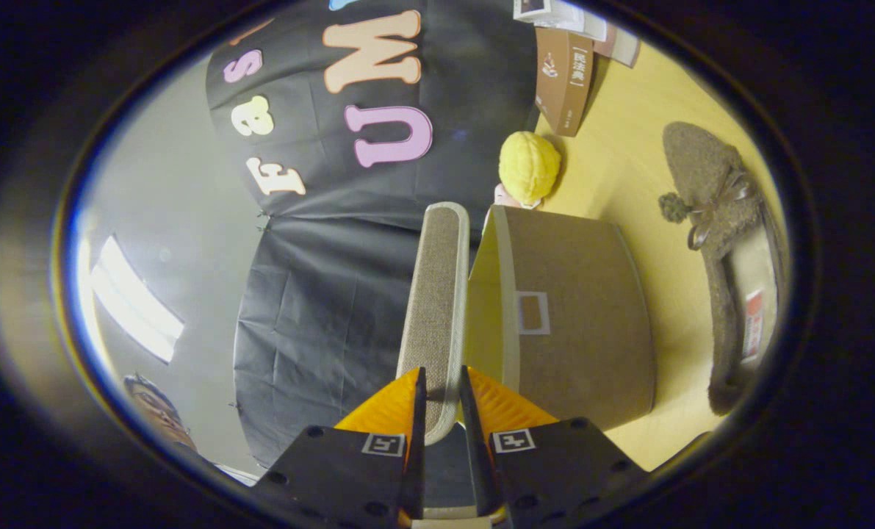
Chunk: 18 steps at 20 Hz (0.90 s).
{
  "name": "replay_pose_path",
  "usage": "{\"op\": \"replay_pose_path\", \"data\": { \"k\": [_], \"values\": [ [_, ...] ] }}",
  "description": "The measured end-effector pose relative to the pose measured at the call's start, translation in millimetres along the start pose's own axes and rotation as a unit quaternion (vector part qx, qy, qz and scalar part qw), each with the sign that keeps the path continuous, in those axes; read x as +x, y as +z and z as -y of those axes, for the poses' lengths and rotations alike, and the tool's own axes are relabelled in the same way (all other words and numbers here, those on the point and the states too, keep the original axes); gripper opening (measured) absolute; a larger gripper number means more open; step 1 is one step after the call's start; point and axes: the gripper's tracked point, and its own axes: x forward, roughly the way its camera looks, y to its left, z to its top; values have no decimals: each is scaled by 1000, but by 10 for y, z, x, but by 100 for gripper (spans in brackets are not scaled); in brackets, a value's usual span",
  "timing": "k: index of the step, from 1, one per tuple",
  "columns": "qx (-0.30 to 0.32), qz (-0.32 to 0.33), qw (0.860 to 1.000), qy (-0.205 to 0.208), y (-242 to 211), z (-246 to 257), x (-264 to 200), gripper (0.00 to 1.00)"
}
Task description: Open the storage box then place both shoes into the box .Put the left shoe in first, then the right shoe, with the right side of both shoes facing outward in a uniform manner.
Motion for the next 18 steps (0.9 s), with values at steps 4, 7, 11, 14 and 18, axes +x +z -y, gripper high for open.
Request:
{"op": "replay_pose_path", "data": {
  "k": [4,7,11,14,18],
  "values": [
    [-35,0,999,4,19,-189,66,14],
    [-51,-20,999,-2,-156,-292,171,3],
    [-59,-21,998,-9,-140,-375,263,3],
    [-67,-23,997,-5,-181,-523,384,3],
    [-93,-33,995,7,-285,-797,572,3]
  ]
}}
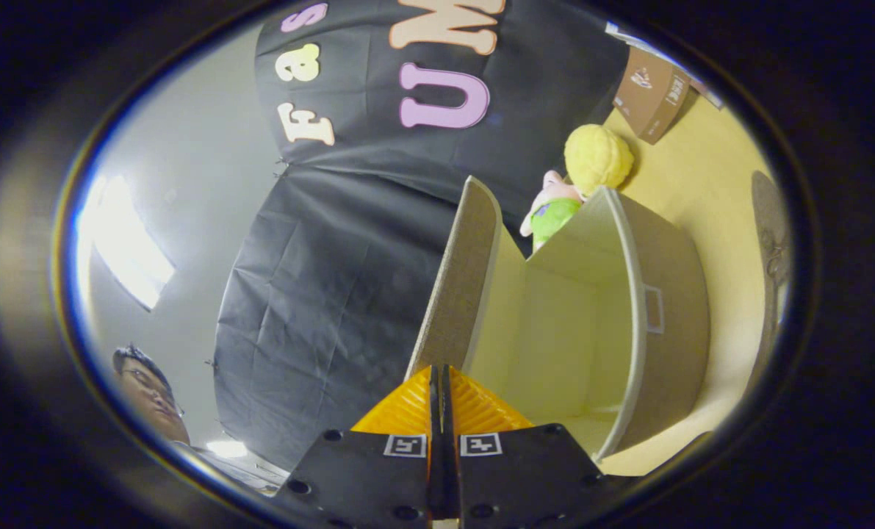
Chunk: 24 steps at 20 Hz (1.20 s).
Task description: Open the storage box then place both shoes into the box .Put the left shoe in first, then the right shoe, with the right side of both shoes facing outward in a uniform manner.
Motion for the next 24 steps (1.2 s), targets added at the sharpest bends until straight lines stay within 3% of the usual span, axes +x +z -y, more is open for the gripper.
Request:
{"op": "replay_pose_path", "data": {
  "k": [13,24],
  "values": [
    [-53,-48,997,13,-394,-505,880,3],
    [-97,-69,992,-44,-626,-209,1365,3]
  ]
}}
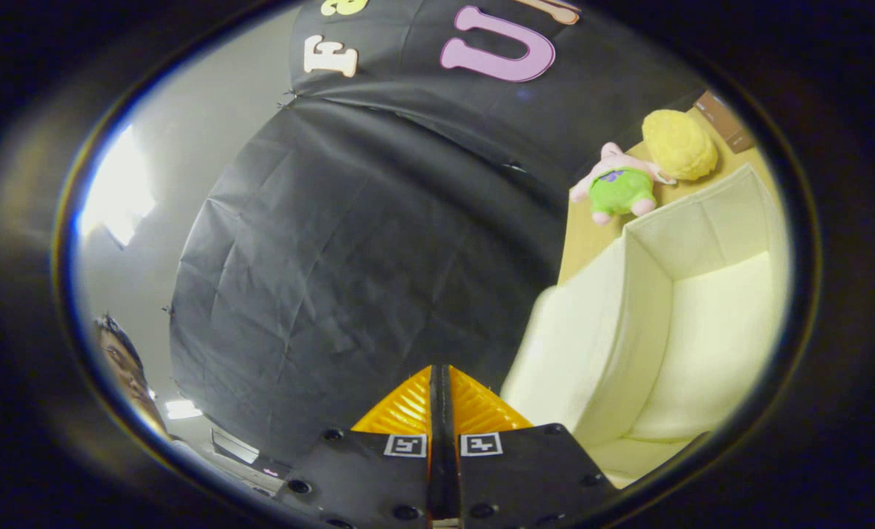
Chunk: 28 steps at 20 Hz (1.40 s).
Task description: Open the storage box then place both shoes into the box .Put the left shoe in first, then the right shoe, with the right side of both shoes facing outward in a uniform manner.
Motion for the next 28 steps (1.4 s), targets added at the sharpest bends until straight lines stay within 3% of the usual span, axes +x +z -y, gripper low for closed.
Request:
{"op": "replay_pose_path", "data": {
  "k": [7,13,24,28],
  "values": [
    [-109,25,992,-51,39,162,-285,55],
    [-225,81,963,-124,420,305,-983,100],
    [-309,107,904,-276,769,1077,-2401,100],
    [-333,100,874,-341,833,1462,-2822,100]
  ]
}}
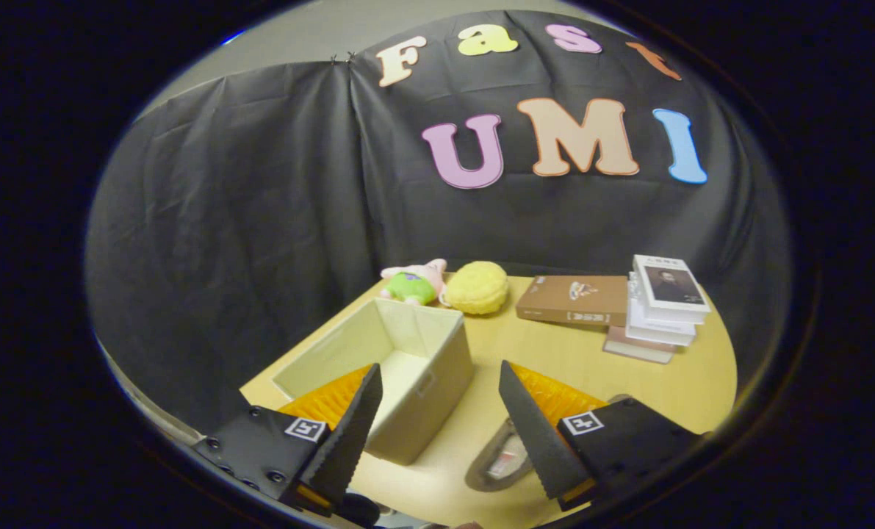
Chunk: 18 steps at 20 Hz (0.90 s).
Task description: Open the storage box then place both shoes into the box .Put the left shoe in first, then the right shoe, with the right side of both shoes facing outward in a uniform manner.
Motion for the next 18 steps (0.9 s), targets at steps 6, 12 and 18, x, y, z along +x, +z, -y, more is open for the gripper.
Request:
{"op": "replay_pose_path", "data": {
  "k": [6,12,18],
  "values": [
    [-23,-71,996,-50,-685,613,35,100],
    [-1,-142,988,-61,-1288,878,272,100],
    [30,-203,976,-73,-1612,965,492,92]
  ]
}}
